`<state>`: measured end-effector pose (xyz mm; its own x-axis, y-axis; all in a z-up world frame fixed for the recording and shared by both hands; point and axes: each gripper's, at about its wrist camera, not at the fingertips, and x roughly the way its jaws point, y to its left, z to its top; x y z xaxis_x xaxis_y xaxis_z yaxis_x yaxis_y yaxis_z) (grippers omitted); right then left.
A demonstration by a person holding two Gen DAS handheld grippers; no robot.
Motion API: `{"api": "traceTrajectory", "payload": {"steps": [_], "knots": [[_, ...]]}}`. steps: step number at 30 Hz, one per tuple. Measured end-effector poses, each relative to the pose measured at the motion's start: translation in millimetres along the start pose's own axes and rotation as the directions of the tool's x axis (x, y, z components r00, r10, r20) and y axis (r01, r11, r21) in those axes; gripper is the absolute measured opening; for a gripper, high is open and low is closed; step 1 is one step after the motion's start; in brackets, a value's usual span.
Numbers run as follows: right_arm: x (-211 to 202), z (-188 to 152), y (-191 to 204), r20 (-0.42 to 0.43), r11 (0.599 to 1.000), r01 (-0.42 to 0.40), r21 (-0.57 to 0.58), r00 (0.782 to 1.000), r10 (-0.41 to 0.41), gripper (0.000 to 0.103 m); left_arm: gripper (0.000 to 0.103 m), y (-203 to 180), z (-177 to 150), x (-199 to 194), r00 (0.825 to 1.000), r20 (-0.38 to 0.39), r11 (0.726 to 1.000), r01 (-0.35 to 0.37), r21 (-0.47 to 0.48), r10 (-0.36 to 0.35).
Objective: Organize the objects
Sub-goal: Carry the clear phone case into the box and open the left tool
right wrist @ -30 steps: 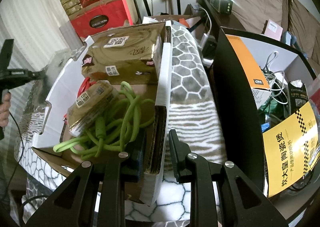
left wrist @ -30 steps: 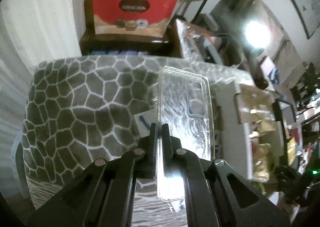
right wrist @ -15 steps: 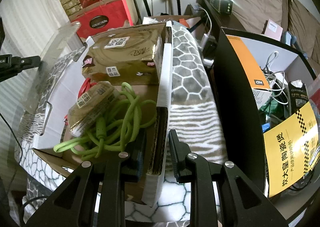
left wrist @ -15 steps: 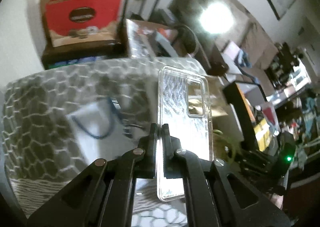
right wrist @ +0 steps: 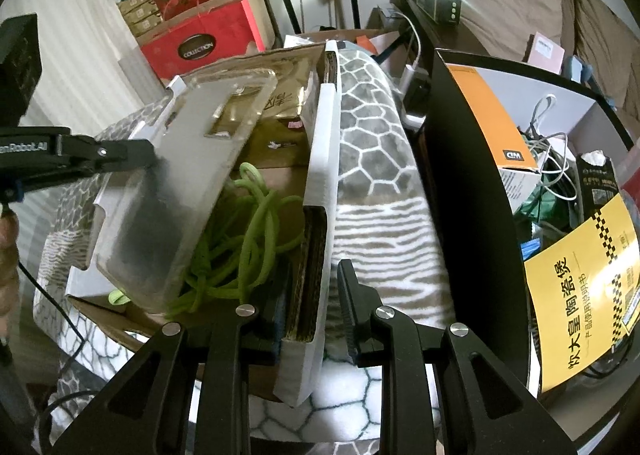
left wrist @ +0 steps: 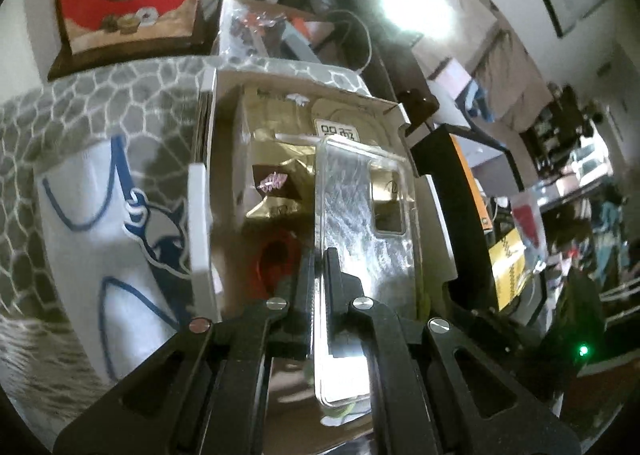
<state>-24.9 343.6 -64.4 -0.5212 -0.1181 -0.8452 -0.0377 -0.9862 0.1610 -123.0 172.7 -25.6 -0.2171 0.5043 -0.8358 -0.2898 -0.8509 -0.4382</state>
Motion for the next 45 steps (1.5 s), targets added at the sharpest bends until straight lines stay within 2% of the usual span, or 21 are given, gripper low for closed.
{"api": "traceTrajectory", "payload": {"steps": [7, 17, 21, 23, 24, 33, 39, 42, 45], "knots": [[-11, 0, -6, 0.028, 1.0, -0.011, 0.028, 1.0, 0.01, 0.028, 0.004, -1, -9, 2, 0.999, 0.031, 0.998, -0.026, -0.053, 0.027], [-31, 3, -10, 0.078, 0.998, -0.038, 0.059, 0.996, 0.033, 0.03, 0.005, -5, -18, 10, 1.0, 0.015, 0.993, -0.001, -0.118, 0.003], [-31, 3, -9, 0.084, 0.996, -0.054, 0.072, 0.995, 0.048, 0.033, 0.011, -9, -21, 13, 1.0, 0.009, 0.992, 0.01, -0.129, -0.009], [-32, 4, -7, 0.096, 0.995, -0.067, 0.076, 0.994, 0.06, 0.046, 0.017, -10, -22, 14, 1.0, 0.005, 0.992, 0.01, -0.129, -0.009], [-33, 4, -6, 0.1, 0.995, -0.068, 0.075, 0.993, 0.061, 0.048, 0.02, -10, -22, 14, 1.0, 0.004, 0.991, 0.013, -0.13, -0.012], [-29, 9, -3, 0.101, 0.991, -0.107, 0.085, 0.99, 0.098, 0.048, 0.019, -12, -23, 15, 1.0, -0.007, 0.992, 0.027, -0.121, -0.028], [-6, 7, 3, 0.022, 0.998, -0.036, 0.046, 0.999, 0.035, 0.048, 0.02, -23, -29, 19, 1.0, -0.016, 0.996, 0.024, -0.087, -0.026], [0, 5, -3, 0.019, 0.999, -0.001, 0.048, 1.0, 0.0, 0.048, 0.022, -28, -31, 23, 0.999, -0.032, 0.998, 0.02, -0.062, -0.022], [4, 4, -11, 0.014, 0.997, -0.012, 0.073, 1.0, 0.011, 0.048, 0.022, -24, -30, 27, 0.998, -0.055, 0.997, 0.035, -0.069, -0.039]]}}
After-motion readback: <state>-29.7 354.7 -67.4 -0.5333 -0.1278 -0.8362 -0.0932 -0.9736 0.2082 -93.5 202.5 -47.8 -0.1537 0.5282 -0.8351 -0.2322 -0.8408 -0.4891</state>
